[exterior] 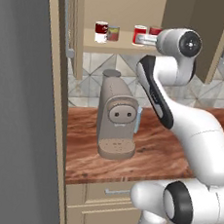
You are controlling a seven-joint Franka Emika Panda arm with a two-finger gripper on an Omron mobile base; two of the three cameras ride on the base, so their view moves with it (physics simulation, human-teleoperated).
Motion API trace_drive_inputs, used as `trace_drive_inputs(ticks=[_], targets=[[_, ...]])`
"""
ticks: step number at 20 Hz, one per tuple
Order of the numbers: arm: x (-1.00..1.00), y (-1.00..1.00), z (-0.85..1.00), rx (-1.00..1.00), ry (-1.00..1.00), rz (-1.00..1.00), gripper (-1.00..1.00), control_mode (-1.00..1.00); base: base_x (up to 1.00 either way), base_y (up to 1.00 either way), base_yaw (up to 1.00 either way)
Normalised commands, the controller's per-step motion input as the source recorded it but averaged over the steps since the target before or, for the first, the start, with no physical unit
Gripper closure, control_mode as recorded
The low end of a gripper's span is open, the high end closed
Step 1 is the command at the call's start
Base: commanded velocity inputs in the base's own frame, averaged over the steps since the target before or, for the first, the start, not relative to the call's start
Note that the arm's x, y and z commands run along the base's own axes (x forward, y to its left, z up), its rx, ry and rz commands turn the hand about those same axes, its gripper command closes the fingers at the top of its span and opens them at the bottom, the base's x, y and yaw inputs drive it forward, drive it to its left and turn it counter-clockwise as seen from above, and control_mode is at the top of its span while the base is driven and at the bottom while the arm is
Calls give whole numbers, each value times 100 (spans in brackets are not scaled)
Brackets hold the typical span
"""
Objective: Stack two cans on top of the other two cans in the cabinet.
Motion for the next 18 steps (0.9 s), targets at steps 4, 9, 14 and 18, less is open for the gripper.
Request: trace_drive_inputs(ticks=[4,9,14,18], targets=[[26,1,0,0,16,0,-100,-100,0,0,0],[28,0,0,0,11,0,-100,-100,0,0,0],[36,0,0,0,5,0,-100,-100,0,0,0],[36,6,-6,0,2,0,-100,-100,0,0,0]])
